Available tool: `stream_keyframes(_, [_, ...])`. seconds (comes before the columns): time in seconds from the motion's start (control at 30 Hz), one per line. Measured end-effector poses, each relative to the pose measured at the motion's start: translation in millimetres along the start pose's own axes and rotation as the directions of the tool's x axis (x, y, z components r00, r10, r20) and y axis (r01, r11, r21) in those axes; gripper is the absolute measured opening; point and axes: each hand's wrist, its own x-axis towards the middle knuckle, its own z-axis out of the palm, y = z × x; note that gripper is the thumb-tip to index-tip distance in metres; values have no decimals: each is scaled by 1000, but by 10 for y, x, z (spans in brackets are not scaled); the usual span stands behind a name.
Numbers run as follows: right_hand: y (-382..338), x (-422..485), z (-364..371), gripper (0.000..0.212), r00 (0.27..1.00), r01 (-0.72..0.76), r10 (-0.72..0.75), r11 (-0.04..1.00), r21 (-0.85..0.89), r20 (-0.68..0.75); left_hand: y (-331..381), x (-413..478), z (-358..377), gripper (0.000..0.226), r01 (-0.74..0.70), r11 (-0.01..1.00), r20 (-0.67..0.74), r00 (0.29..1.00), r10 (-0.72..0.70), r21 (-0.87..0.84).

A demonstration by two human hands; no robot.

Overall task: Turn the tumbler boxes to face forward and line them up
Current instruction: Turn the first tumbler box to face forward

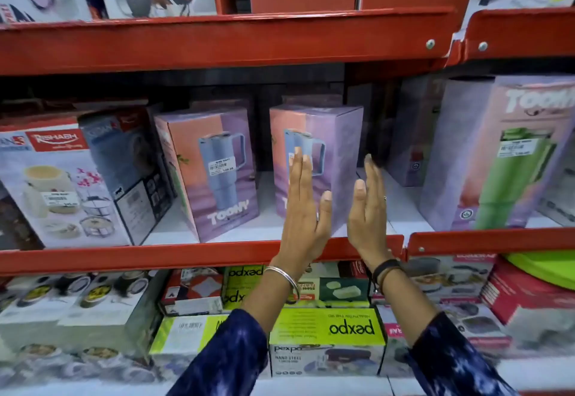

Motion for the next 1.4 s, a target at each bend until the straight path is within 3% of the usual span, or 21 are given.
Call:
stream_keyframes(0.17, [56,173,51,49,965,-261,254,954,147,64,-55,-67,202,70,220,975,-4,975,-220,-21])
stream_keyframes(0.37, [135,335,34,41,837,-548,489,759,352,247,-88,-40,306,82,323,946,18,946,-323,3])
stream_keyframes(0.5, [137,400,-5,31,838,-545,479,712,444,261,-78,48,192,82,316,948,-5,949,-316,-39])
stream_keyframes(0.63, [155,467,-57,23,896,-440,353,791,426,270,-109,137,46,86,277,959,6,961,-277,-66])
stream_keyframes(0.77, [183,600,-103,31,919,-345,204,831,436,338,-181,234,-110,89,164,976,-3,986,-167,-146])
stream_keyframes(0.8, [208,641,-110,36,911,-346,193,839,421,365,-205,256,-148,90,147,973,-10,988,-152,-177])
stream_keyframes(0.9, [230,727,-147,96,874,-363,186,865,347,449,-276,311,-232,88,107,972,-42,992,-118,-210])
stream_keyframes(0.97, [238,772,-146,118,842,-397,178,843,362,509,-286,332,-261,80,61,984,-42,997,-69,-169])
stream_keyframes(1.1, [228,787,-152,96,904,-325,174,873,364,390,-251,350,-278,64,45,993,54,998,-39,-113])
stream_keyframes(1.23, [242,722,-124,63,957,-255,171,884,392,236,-264,385,-247,91,106,991,100,990,-97,-86])
stream_keyframes(1.4, [259,566,-109,43,977,-211,188,918,336,100,-372,425,-295,83,233,972,82,969,-233,5])
